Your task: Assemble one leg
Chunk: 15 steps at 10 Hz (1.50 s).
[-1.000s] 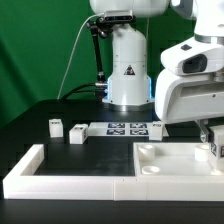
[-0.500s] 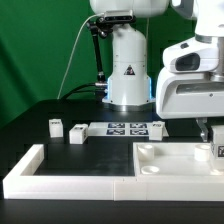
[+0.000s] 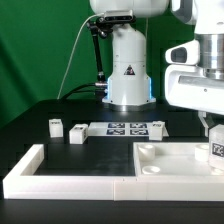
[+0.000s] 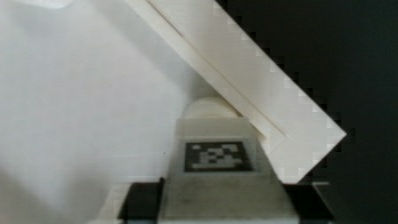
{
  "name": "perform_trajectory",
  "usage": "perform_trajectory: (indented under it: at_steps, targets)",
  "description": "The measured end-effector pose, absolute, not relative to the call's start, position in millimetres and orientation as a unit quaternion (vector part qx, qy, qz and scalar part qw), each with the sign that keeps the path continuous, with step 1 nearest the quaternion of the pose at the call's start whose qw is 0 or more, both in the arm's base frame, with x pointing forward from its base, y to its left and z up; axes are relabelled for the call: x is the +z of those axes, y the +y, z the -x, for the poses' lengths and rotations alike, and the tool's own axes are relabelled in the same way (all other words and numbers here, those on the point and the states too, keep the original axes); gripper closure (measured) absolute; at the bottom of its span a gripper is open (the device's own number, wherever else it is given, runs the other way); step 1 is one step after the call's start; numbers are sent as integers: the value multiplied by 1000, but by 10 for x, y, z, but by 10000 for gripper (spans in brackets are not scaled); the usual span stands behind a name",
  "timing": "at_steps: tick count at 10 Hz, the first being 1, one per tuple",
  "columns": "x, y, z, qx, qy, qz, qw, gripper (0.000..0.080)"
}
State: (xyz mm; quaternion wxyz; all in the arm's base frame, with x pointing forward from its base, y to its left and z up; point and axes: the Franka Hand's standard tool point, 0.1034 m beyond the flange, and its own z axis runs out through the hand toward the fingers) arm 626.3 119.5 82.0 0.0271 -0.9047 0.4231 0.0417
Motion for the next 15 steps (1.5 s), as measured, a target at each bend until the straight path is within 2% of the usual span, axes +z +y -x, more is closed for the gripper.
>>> perform_trajectory:
  at_steps: [2,5,6,7,8,9,15]
  targets:
    - [816,1211,-6254,31,536,843,26,508]
    - [817,1210,-6262,34,621,783,25,508]
    - [815,1215,-6261,34,611,790,25,394]
    - [813,1214,-6262,34,593,804,26,394]
    - [811,1210,-6270,35,570,821,25,258]
    - [809,1217,-6263,41,558,829,22,172]
    - [802,1156,-6277,31,253,966,32,151]
